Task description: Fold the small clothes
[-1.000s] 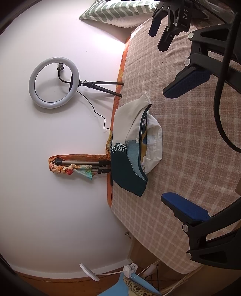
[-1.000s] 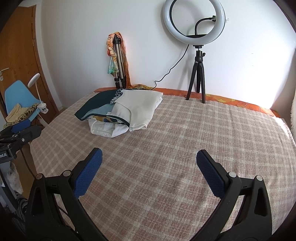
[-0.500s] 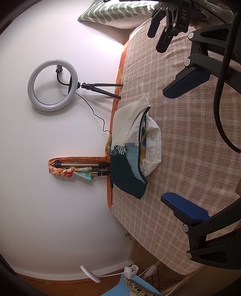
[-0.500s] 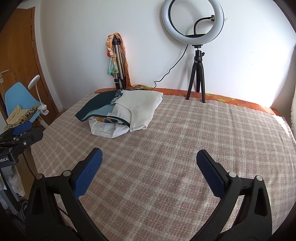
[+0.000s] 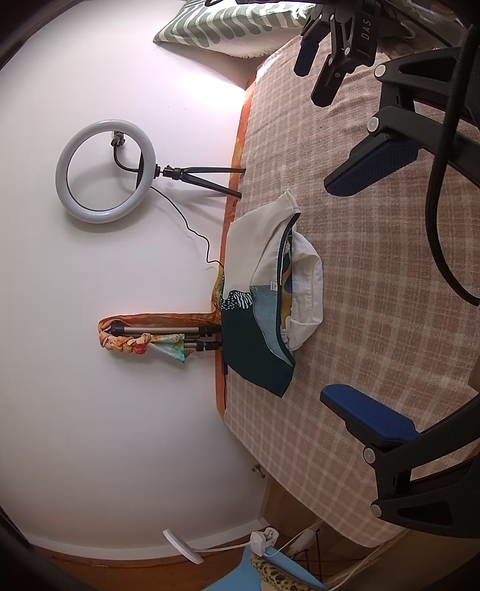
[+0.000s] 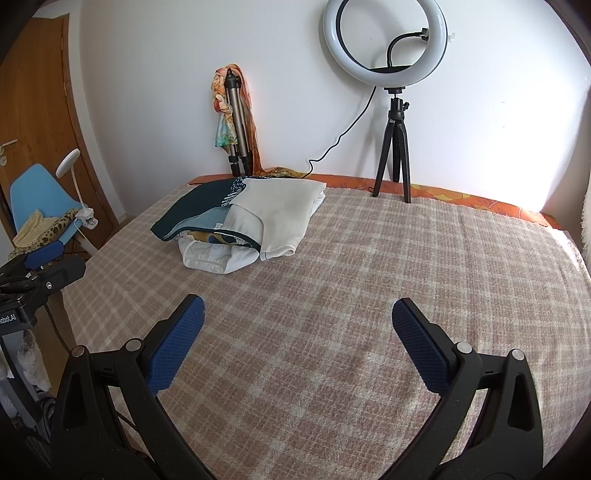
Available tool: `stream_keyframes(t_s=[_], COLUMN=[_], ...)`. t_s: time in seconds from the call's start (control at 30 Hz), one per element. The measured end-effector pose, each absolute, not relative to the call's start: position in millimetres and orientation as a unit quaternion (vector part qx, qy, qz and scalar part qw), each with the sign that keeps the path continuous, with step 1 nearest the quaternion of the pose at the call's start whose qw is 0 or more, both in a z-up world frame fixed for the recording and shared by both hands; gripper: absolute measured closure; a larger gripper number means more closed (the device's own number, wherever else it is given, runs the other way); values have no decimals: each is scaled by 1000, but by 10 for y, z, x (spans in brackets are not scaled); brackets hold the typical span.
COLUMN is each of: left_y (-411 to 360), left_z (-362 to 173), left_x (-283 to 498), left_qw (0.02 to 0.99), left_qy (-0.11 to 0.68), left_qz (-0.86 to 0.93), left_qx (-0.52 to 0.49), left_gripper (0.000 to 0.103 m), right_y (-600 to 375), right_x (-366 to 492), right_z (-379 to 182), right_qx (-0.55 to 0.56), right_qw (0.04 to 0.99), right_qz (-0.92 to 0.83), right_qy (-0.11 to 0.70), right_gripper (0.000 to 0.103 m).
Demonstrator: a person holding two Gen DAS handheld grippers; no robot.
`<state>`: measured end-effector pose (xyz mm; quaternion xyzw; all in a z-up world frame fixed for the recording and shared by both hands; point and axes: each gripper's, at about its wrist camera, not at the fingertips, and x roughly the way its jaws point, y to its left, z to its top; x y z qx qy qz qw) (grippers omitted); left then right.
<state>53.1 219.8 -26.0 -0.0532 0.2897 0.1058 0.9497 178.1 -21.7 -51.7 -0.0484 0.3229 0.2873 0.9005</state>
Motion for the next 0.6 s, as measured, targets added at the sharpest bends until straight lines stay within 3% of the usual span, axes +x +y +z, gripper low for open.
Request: stream_keyframes(t_s=[0.6], left_y=[2230], left_z=[-241], left_x=[513], left_qw=[949], left_qy=[291], left_qz=[110], left_qx=[-56], left_gripper=[0], right_y=[-160], right_x=[1757], right_z=[-558], right_qx=[-48], right_qw=[900], right_qz=[286], right_qy=[325], right_gripper=[0])
